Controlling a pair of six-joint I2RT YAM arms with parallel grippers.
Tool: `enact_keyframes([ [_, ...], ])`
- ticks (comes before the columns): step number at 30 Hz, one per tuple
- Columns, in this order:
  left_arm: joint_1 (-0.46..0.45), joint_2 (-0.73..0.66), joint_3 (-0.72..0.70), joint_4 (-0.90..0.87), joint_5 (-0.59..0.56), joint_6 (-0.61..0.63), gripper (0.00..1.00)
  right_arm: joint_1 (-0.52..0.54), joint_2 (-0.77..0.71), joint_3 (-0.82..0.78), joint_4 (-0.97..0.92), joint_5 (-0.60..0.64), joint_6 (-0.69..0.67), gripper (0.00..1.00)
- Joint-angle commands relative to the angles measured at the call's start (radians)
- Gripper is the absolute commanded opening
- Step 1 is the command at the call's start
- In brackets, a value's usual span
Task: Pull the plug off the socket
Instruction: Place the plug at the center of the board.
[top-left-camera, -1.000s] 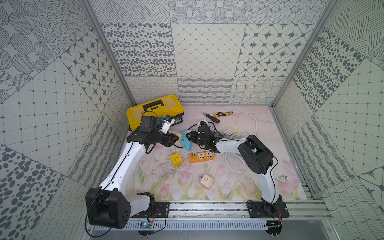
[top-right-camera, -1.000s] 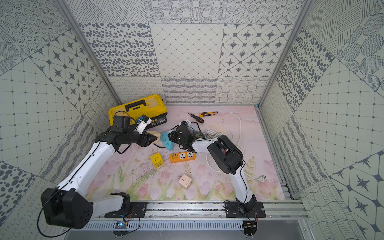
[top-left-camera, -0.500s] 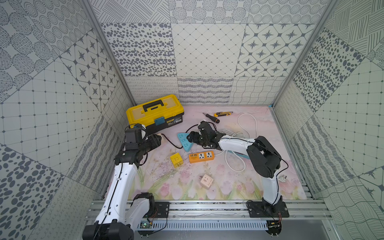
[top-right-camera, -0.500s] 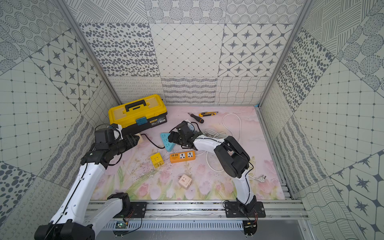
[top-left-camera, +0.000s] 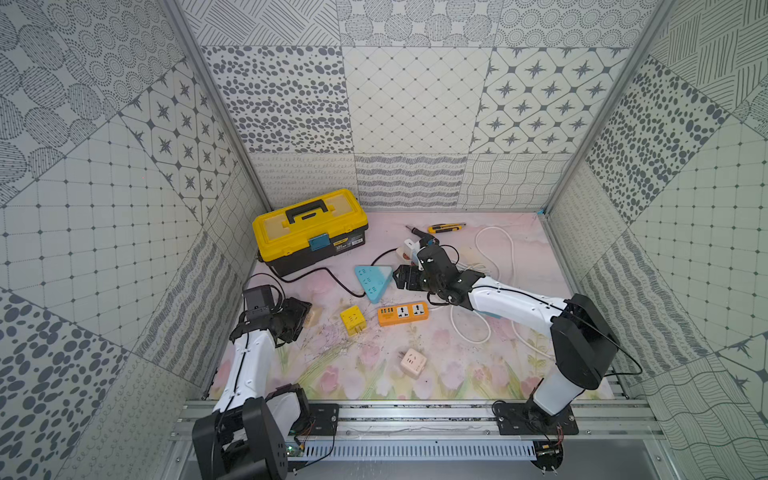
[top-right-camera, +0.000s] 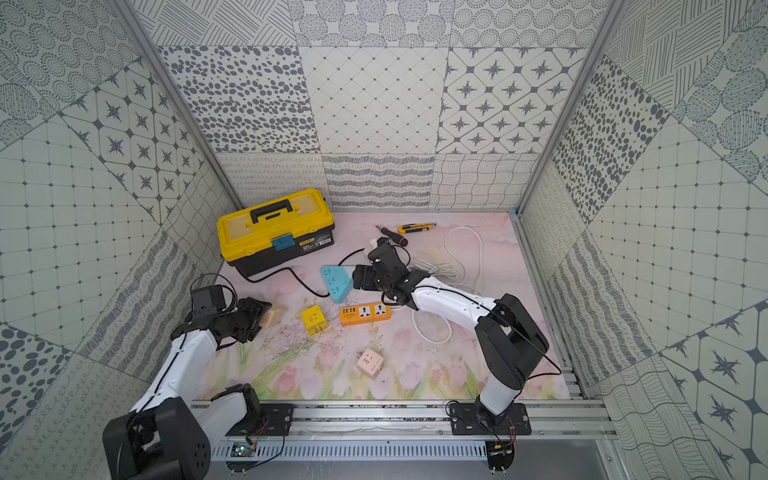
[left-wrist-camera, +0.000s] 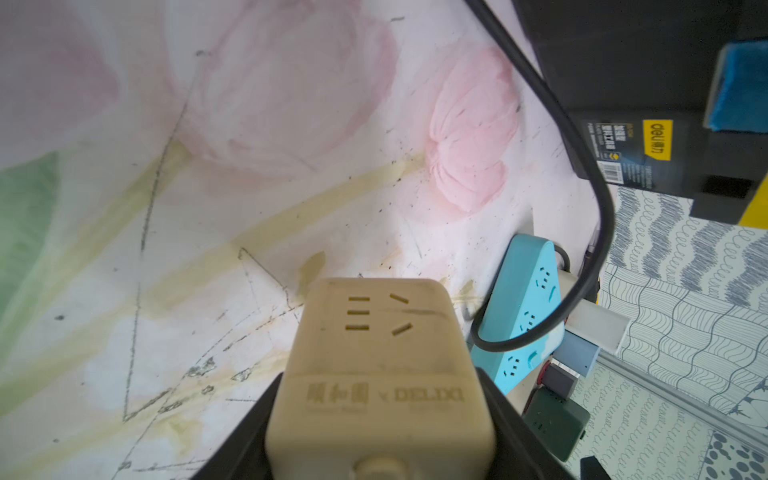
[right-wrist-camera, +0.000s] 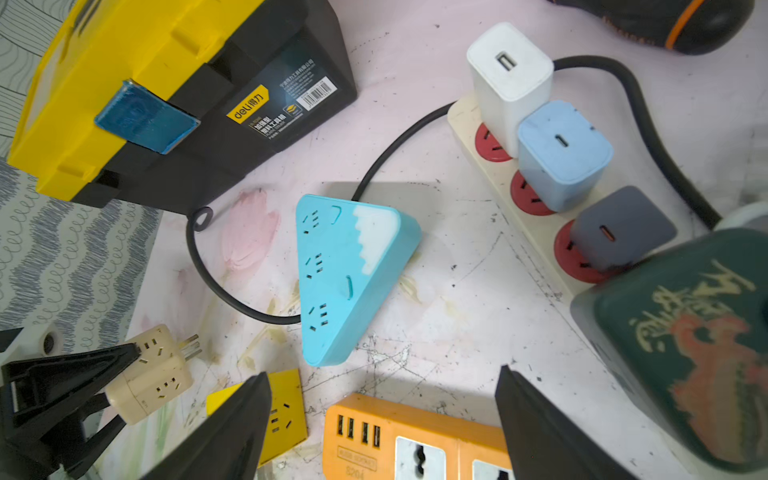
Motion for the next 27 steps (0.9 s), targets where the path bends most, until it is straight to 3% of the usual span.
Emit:
enact_keyframes([
  [1, 0.027, 0.094, -0.016, 0.162, 0.15, -0.062, 0.16, -0.002, -0.016, -0.019, 0.018, 0.027, -0.023, 0.9],
  [3, 0.031, 0.131, -0.016, 0.173, 0.157, -0.062, 0.22, -0.002, -0.019, -0.025, 0.02, 0.029, -0.024, 0.9],
  [7, 0.037, 0.176, 0.008, 0.128, 0.14, -0.041, 0.45, -0.003, -0.037, -0.04, 0.014, 0.055, -0.029, 0.9],
  [14, 0.039, 0.07, 0.027, -0.017, -0.07, -0.026, 0.77, -0.015, -0.101, -0.082, -0.022, 0.149, -0.061, 0.91],
  [22, 0.038, -0.101, 0.033, -0.115, -0.197, 0.007, 0.99, -0.05, -0.212, -0.129, -0.161, 0.222, -0.125, 0.94],
  [27, 0.037, -0.134, 0.102, -0.139, -0.113, 0.101, 0.99, -0.123, -0.258, -0.118, -0.299, 0.207, -0.196, 0.99],
])
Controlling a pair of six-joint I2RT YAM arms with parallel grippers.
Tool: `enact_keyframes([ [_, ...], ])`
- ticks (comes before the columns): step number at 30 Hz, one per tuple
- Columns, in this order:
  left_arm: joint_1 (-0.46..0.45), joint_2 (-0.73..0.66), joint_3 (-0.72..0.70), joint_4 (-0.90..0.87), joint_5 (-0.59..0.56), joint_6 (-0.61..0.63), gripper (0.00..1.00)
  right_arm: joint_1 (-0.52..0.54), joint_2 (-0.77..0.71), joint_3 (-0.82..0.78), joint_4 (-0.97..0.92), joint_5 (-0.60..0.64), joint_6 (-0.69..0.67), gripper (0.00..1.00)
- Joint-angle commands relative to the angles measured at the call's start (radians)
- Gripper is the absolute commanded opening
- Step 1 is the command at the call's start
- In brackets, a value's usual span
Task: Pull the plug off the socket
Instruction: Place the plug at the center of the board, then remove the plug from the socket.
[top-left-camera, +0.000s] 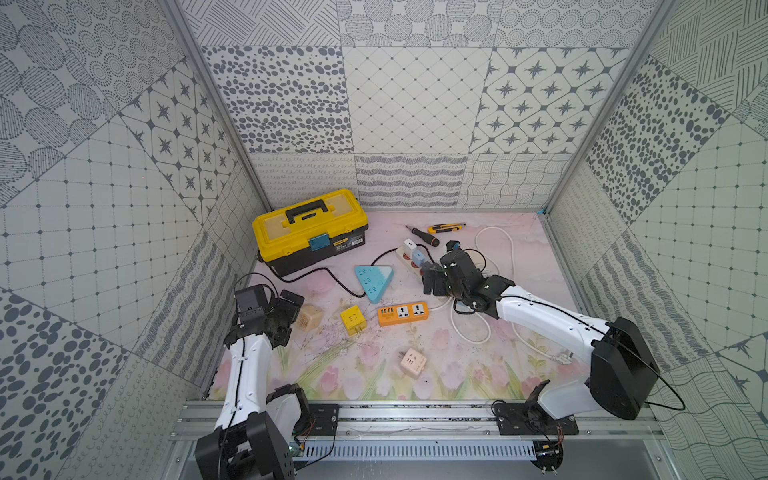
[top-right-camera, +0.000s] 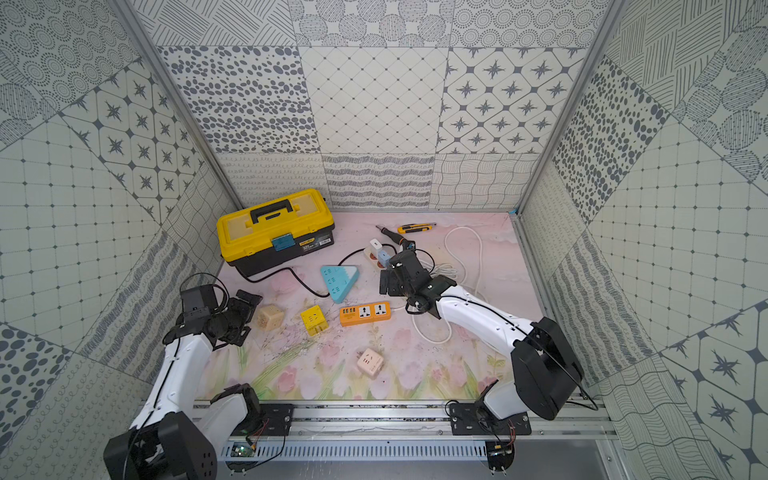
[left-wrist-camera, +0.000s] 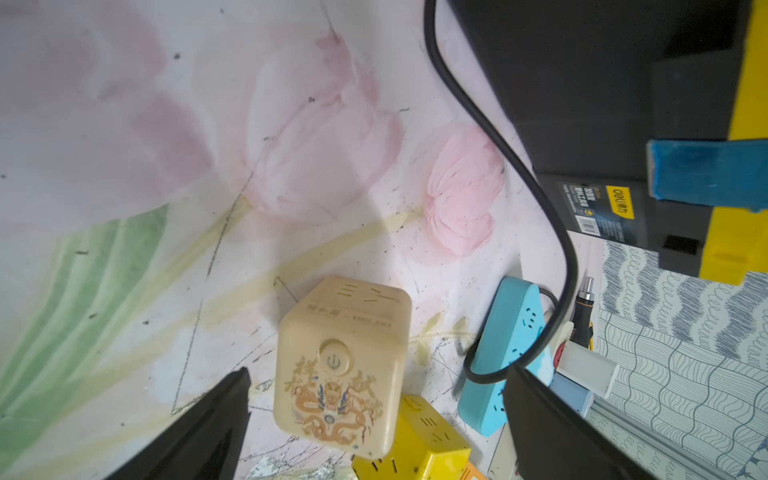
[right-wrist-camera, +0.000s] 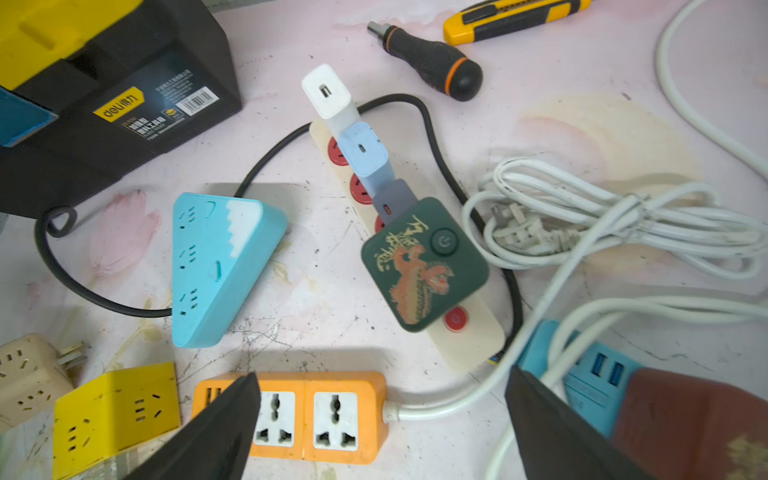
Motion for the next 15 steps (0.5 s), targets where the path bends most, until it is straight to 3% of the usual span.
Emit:
enact_keyframes([
  [1, 0.003, -0.033, 0.057, -0.047, 0.055, 0.131, 1.0, -0.052, -0.034, 0.007, -0.115, 0.023, -0.079, 1.0],
  [5, -0.048, -0.016, 0.091, 0.006, 0.23, 0.184, 0.98, -0.116, -0.033, 0.012, -0.156, -0.024, -0.155, 0.99],
  [9, -0.194, 0.029, 0.108, 0.058, 0.297, 0.182, 0.93, -0.157, 0.026, 0.065, -0.194, -0.082, -0.216, 0.96],
  [15, -0.456, 0.094, 0.073, 0.268, 0.27, 0.133, 0.76, -0.163, 0.182, 0.228, -0.261, -0.183, -0.3, 0.87],
])
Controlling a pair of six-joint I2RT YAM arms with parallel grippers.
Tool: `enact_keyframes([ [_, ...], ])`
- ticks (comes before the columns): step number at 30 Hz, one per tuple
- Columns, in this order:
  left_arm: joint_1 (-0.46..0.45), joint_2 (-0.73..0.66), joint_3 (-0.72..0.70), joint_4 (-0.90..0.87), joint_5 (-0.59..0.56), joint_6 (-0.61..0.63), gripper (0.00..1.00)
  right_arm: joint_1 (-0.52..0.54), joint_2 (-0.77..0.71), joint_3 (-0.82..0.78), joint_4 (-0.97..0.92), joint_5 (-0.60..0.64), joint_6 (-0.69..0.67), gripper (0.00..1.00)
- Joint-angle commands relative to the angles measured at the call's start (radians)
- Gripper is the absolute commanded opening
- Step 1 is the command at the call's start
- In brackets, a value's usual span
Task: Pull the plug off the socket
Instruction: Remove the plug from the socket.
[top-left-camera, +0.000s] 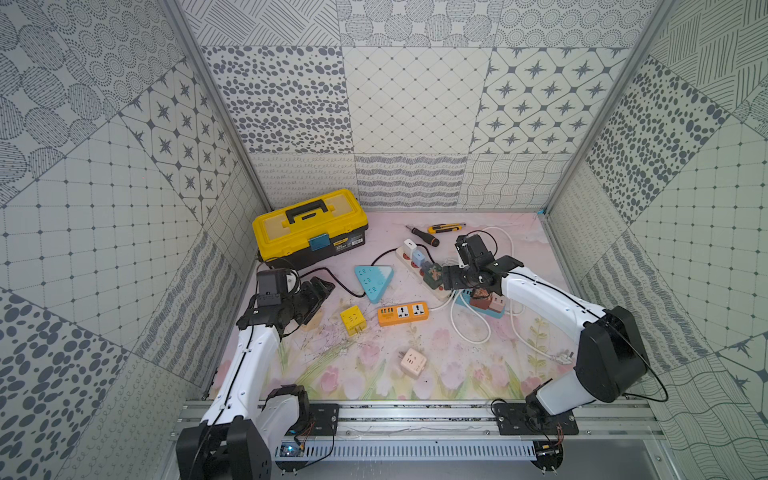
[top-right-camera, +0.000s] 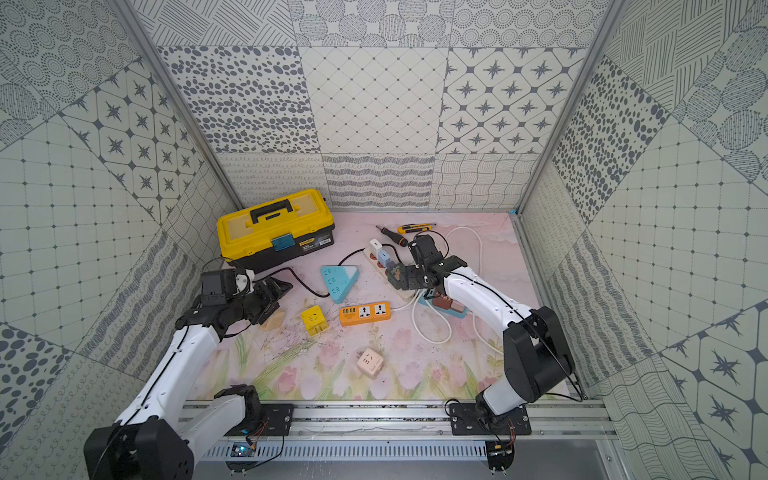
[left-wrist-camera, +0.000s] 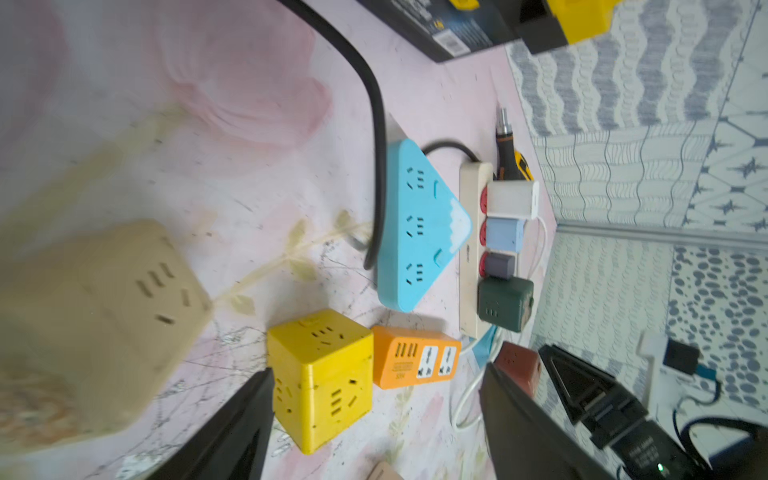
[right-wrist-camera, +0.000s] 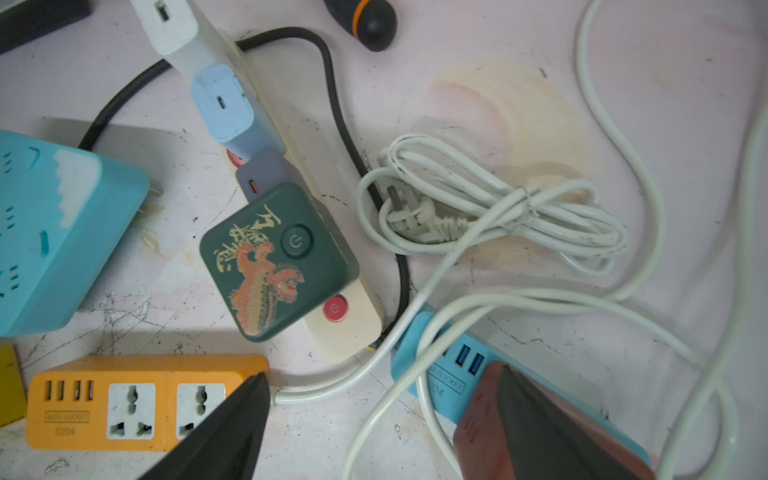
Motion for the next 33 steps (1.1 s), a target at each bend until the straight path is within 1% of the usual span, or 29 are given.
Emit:
enact_keyframes([
  [1, -0.192, 0.053, -0.013, 0.212, 0.051, 0.02, 0.74, 0.001, 0.066, 0.086, -0.033, -0.106, -0.072, 0.86],
  [3, -0.26, 0.089, -0.014, 0.276, 0.029, 0.021, 0.7, 0.005, 0.09, 0.111, -0.023, -0.141, -0.079, 0.85],
  [5, -0.308, 0.131, -0.012, 0.333, 0.022, 0.019, 0.67, 0.011, 0.113, 0.135, -0.018, -0.155, -0.1, 0.85],
  [7, -0.35, 0.178, -0.002, 0.38, 0.013, 0.018, 0.65, 0.012, 0.136, 0.176, -0.075, -0.12, -0.103, 0.85],
  [9, -0.386, 0.212, 0.002, 0.428, -0.003, 0.011, 0.63, 0.012, 0.122, 0.208, -0.182, -0.03, -0.073, 0.86],
  [11, -0.434, 0.25, 0.011, 0.48, -0.012, 0.001, 0.62, 0.007, 0.046, 0.185, -0.261, 0.05, -0.032, 0.87],
  [13, -0.486, 0.288, 0.019, 0.536, -0.021, -0.009, 0.6, -0.018, -0.055, 0.112, -0.272, 0.076, 0.017, 0.9],
  [15, -0.539, 0.332, 0.027, 0.598, -0.028, -0.016, 0.58, -0.073, -0.133, 0.051, -0.295, 0.047, 0.055, 0.9],
  [17, -0.589, 0.376, 0.04, 0.658, -0.033, -0.009, 0.56, -0.119, -0.199, -0.014, -0.302, 0.052, 0.095, 0.92],
  [19, -0.642, 0.426, 0.067, 0.696, -0.044, 0.015, 0.55, -0.173, -0.257, -0.078, -0.305, 0.077, 0.182, 0.94],
  [21, -0.692, 0.47, 0.098, 0.721, -0.081, 0.055, 0.52, -0.213, -0.315, -0.128, -0.306, 0.087, 0.288, 0.94],
  [24, -0.77, 0.542, 0.158, 0.742, -0.141, 0.128, 0.49, -0.251, -0.409, -0.202, -0.248, 0.0, 0.382, 0.94],
  [25, -0.793, 0.57, 0.183, 0.753, -0.157, 0.142, 0.46, -0.255, -0.436, -0.214, -0.238, -0.003, 0.386, 0.92],
  [26, -0.808, 0.595, 0.203, 0.764, -0.166, 0.142, 0.44, -0.255, -0.452, -0.218, -0.228, 0.001, 0.361, 0.91],
  [28, -0.836, 0.659, 0.248, 0.817, -0.165, 0.116, 0.41, -0.257, -0.465, -0.213, -0.198, -0.055, 0.212, 0.91],
  [30, -0.855, 0.721, 0.286, 0.873, -0.158, 0.094, 0.37, -0.261, -0.458, -0.18, -0.219, -0.001, 0.141, 0.89],
  [31, -0.864, 0.756, 0.305, 0.901, -0.151, 0.083, 0.36, -0.261, -0.453, -0.167, -0.217, 0.029, 0.081, 0.89],
  [32, -0.869, 0.787, 0.323, 0.916, -0.147, 0.07, 0.34, -0.261, -0.45, -0.163, -0.202, 0.033, 0.004, 0.87],
  [33, -0.874, 0.815, 0.341, 0.939, -0.138, 0.047, 0.33, -0.261, -0.451, -0.172, -0.172, -0.003, -0.143, 0.85],
])
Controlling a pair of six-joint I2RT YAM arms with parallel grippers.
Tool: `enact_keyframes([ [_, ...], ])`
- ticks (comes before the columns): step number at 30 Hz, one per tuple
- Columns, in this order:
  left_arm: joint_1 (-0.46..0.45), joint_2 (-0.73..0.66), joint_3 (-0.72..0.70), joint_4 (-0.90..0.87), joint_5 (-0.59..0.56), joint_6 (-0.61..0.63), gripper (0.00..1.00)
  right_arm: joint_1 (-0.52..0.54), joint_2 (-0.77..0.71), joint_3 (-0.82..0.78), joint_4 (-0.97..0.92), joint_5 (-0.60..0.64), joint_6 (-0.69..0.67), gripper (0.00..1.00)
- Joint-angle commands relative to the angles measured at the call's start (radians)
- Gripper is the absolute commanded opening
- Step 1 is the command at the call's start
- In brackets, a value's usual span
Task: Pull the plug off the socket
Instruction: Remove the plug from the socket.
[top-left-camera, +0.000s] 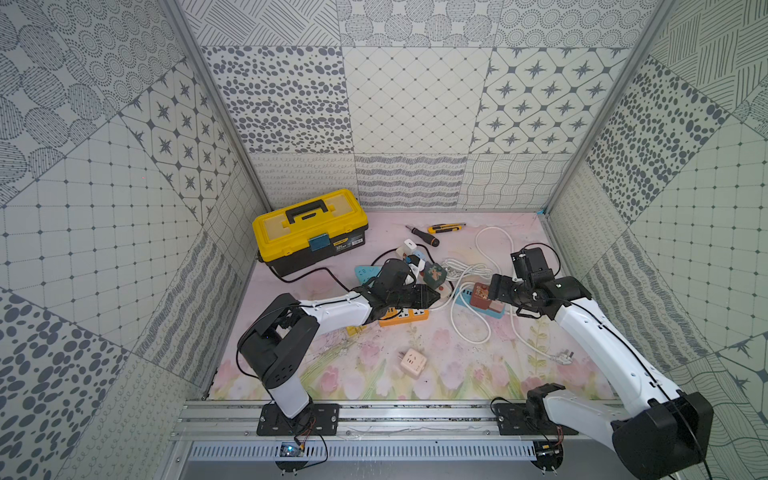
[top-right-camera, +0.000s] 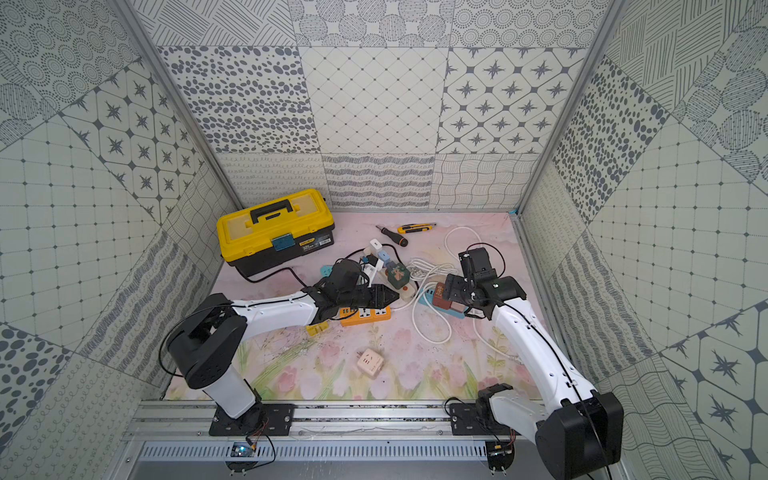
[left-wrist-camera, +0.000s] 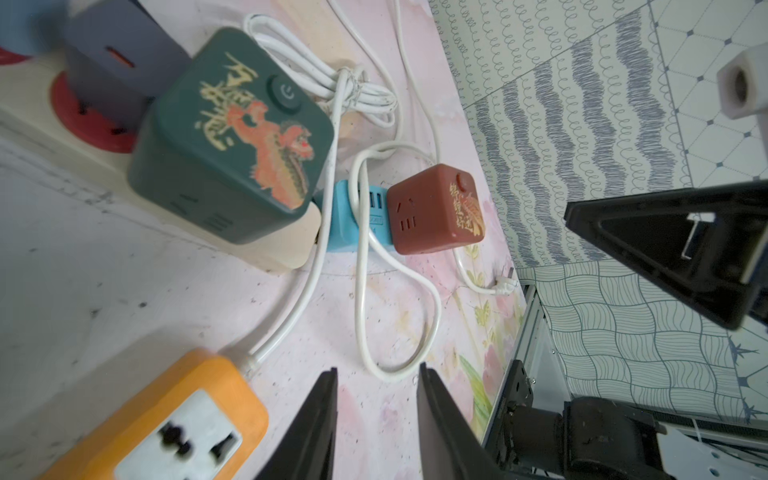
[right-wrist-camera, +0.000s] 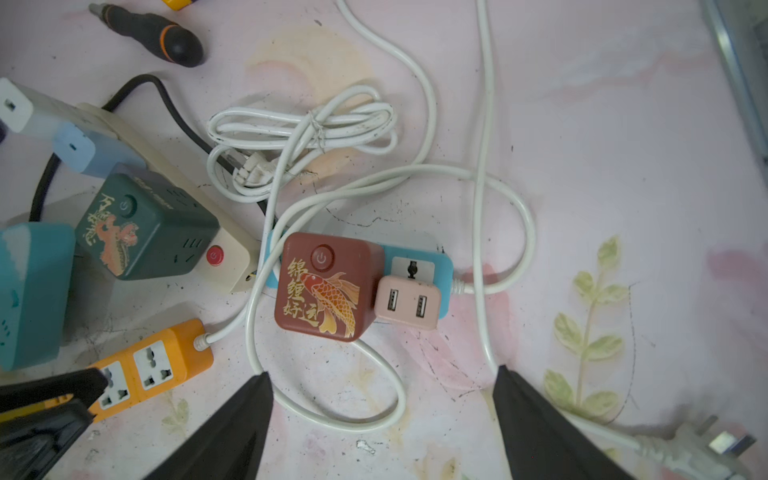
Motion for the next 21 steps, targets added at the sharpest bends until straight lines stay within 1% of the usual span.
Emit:
enact_keyframes([
  [1, -0.036, 0.126, 0.083, 0.238, -0.016, -0.03, 0.31, -0.003, -0.001, 0.016, 0.068, -0.014, -0.35, 0.84],
  [3, -0.043, 0.162, 0.102, 0.285, -0.004, -0.063, 0.31, -0.02, 0.021, 0.047, 0.002, 0.021, -0.456, 0.87],
  [5, -0.046, 0.183, 0.112, 0.316, 0.003, -0.076, 0.32, -0.037, 0.048, 0.077, -0.062, -0.067, -0.571, 0.88],
  [9, -0.049, 0.189, 0.128, 0.257, -0.032, -0.07, 0.36, -0.038, 0.089, 0.047, -0.072, -0.303, -0.804, 0.88],
  [10, -0.049, 0.189, 0.122, 0.256, -0.038, -0.069, 0.37, -0.038, 0.101, 0.035, -0.062, -0.316, -0.852, 0.88],
  [13, -0.049, 0.18, 0.093, 0.25, -0.061, -0.088, 0.41, -0.039, 0.152, 0.034, -0.027, -0.273, -0.92, 0.9],
  [15, -0.049, 0.165, 0.068, 0.252, -0.067, -0.097, 0.46, -0.041, 0.193, 0.054, 0.002, -0.244, -0.94, 0.9],
  [17, -0.048, 0.146, 0.036, 0.252, -0.087, -0.113, 0.48, -0.041, 0.24, 0.078, 0.021, -0.25, -0.954, 0.9],
  [19, -0.049, 0.127, -0.004, 0.263, -0.11, -0.148, 0.49, -0.041, 0.285, 0.086, 0.056, -0.242, -0.959, 0.9],
  [21, -0.048, 0.12, -0.027, 0.288, -0.105, -0.181, 0.46, -0.041, 0.32, 0.093, 0.086, -0.231, -0.964, 0.9],
])
